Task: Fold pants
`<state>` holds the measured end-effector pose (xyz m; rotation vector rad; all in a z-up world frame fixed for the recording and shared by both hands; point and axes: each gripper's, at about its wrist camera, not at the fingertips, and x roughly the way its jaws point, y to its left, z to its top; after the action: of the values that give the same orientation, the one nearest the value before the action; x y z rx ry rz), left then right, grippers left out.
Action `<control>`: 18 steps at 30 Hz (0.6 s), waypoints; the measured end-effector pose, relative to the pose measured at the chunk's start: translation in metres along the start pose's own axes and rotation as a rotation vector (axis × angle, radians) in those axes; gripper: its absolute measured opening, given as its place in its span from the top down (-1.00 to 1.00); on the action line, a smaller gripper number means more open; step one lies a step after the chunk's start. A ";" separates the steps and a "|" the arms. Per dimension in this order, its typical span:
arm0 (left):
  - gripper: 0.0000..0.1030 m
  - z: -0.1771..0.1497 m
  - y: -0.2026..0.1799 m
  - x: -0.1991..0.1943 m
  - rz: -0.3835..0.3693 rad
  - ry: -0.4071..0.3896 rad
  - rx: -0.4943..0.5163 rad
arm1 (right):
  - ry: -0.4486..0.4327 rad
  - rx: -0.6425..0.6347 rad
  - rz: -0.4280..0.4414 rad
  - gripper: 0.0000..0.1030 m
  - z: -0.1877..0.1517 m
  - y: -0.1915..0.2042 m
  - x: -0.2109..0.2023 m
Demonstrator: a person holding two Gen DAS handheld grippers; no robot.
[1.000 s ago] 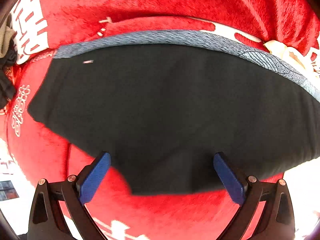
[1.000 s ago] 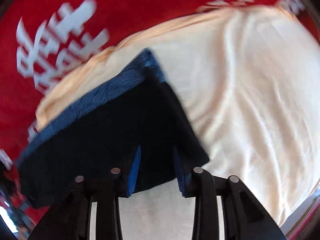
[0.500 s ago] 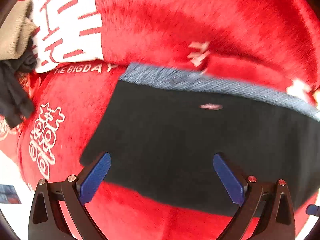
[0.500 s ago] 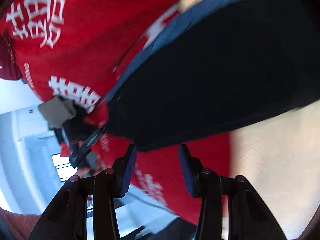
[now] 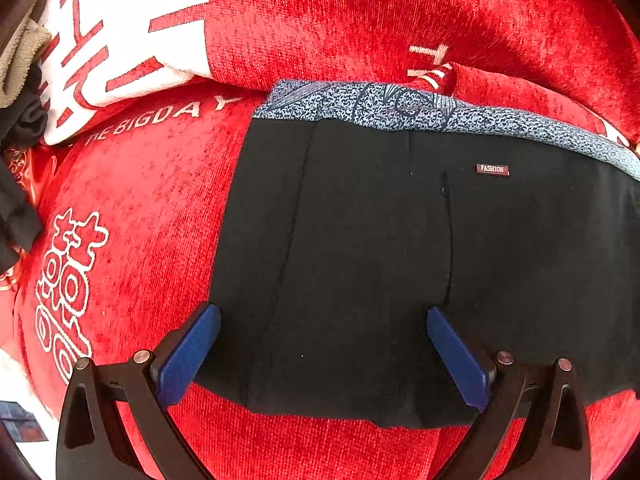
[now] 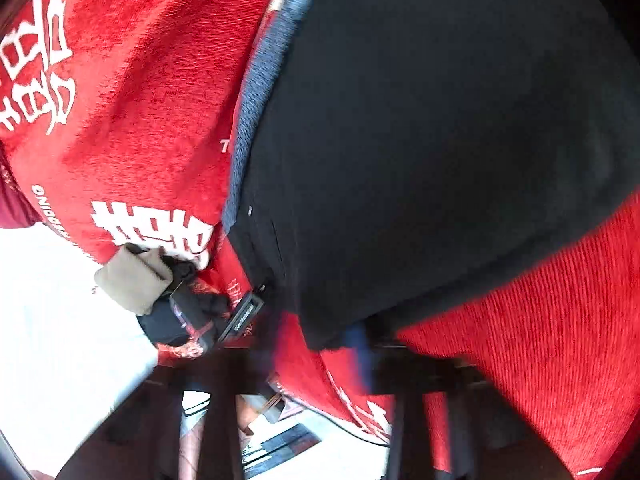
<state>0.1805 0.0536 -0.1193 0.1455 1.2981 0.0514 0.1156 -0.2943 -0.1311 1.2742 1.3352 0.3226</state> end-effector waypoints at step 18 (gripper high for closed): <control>-1.00 -0.003 -0.145 -0.057 -0.215 0.007 0.130 | -0.137 -0.397 -0.427 0.48 0.016 0.045 -0.086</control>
<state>0.1558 -0.0963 -0.0859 0.1161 1.3177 -0.2168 0.1241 -0.3539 -0.0533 0.6494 1.3086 0.1832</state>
